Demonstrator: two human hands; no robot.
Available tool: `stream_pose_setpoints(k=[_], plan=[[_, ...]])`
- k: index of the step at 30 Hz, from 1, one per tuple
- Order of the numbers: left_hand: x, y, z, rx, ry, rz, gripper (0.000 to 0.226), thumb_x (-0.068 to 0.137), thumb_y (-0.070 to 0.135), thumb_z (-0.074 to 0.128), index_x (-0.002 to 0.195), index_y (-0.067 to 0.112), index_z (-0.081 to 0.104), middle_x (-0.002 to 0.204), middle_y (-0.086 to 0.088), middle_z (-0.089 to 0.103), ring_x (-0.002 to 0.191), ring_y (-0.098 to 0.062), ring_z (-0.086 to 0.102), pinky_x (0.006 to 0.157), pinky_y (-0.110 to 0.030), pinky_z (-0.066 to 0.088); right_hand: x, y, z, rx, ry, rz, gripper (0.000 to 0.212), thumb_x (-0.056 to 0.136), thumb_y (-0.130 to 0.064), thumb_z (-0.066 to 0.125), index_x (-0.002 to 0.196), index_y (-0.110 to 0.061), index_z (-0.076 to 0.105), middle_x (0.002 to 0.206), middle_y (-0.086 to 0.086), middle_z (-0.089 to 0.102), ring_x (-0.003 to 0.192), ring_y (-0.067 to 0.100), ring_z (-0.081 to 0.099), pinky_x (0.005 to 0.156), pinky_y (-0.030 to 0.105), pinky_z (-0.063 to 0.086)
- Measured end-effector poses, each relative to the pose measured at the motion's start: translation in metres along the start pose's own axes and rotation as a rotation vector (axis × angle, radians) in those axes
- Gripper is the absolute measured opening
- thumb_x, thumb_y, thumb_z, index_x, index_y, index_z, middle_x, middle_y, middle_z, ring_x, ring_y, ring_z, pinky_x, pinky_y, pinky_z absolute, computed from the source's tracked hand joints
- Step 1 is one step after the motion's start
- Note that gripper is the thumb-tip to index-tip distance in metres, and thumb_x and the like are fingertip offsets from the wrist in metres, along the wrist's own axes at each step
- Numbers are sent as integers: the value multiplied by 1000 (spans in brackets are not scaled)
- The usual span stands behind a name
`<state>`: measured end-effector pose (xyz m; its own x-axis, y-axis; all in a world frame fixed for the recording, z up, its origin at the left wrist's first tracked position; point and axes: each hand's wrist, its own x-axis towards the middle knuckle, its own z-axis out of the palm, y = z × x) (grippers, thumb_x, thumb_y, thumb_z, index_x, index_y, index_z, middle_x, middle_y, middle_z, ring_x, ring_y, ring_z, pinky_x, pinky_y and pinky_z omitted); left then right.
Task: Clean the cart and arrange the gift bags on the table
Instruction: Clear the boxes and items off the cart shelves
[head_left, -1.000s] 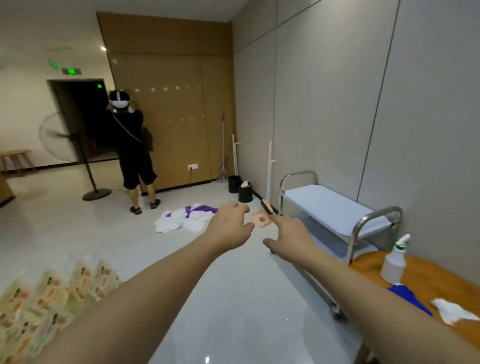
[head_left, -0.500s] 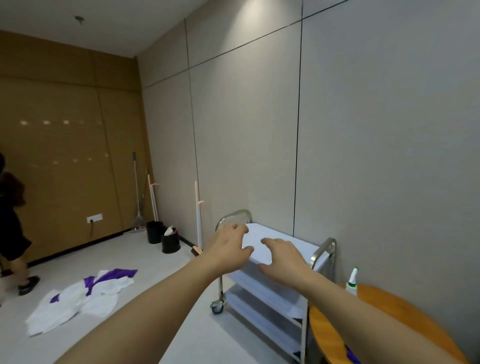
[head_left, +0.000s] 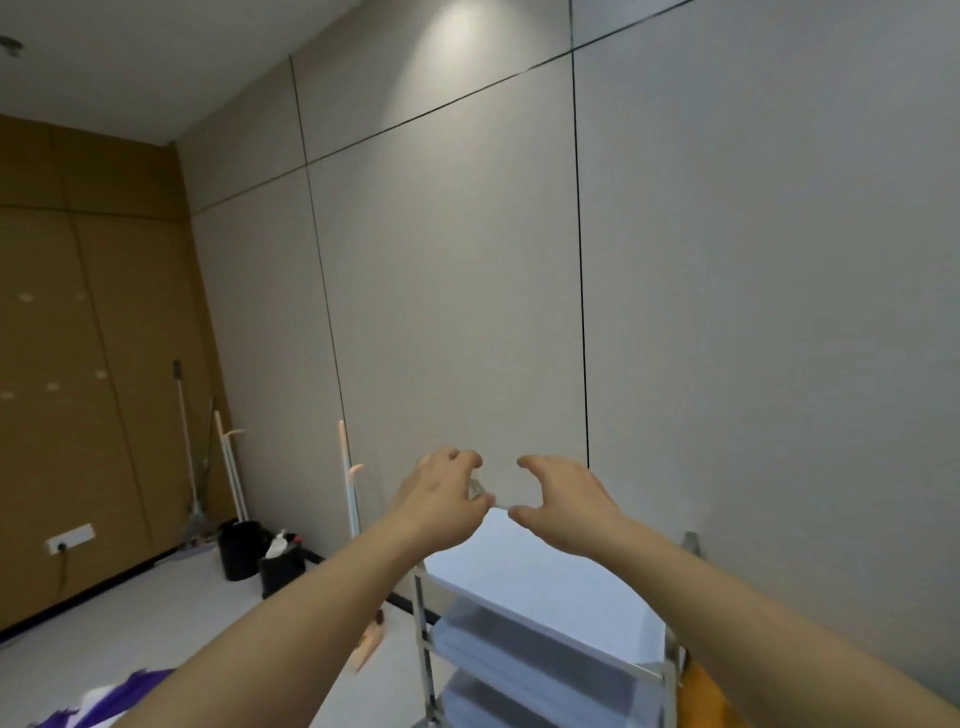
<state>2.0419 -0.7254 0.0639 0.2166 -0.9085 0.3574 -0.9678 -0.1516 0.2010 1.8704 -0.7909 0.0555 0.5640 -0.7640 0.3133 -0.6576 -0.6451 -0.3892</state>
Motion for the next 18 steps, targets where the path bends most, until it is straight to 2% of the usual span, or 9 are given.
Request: stream_pose_setpoints(k=[7, 18], plan=[[120, -48, 61, -48, -49, 2, 52, 98, 48, 55, 143, 26, 45, 146, 2, 44, 138, -20, 37, 111, -40, 39, 114, 52, 57, 66, -32, 69, 68, 94, -44, 62, 153, -23, 36, 152, 0, 45, 141, 21, 38, 113, 34, 35], [273, -138, 149, -64, -170, -14, 51, 98, 46, 53, 143, 25, 44, 145, 1, 44, 136, -21, 36, 111, -41, 38, 284, 96, 146, 59, -110, 160, 69, 94, -45, 62, 154, -25, 35, 152, -1, 44, 141, 22, 38, 113, 35, 36]])
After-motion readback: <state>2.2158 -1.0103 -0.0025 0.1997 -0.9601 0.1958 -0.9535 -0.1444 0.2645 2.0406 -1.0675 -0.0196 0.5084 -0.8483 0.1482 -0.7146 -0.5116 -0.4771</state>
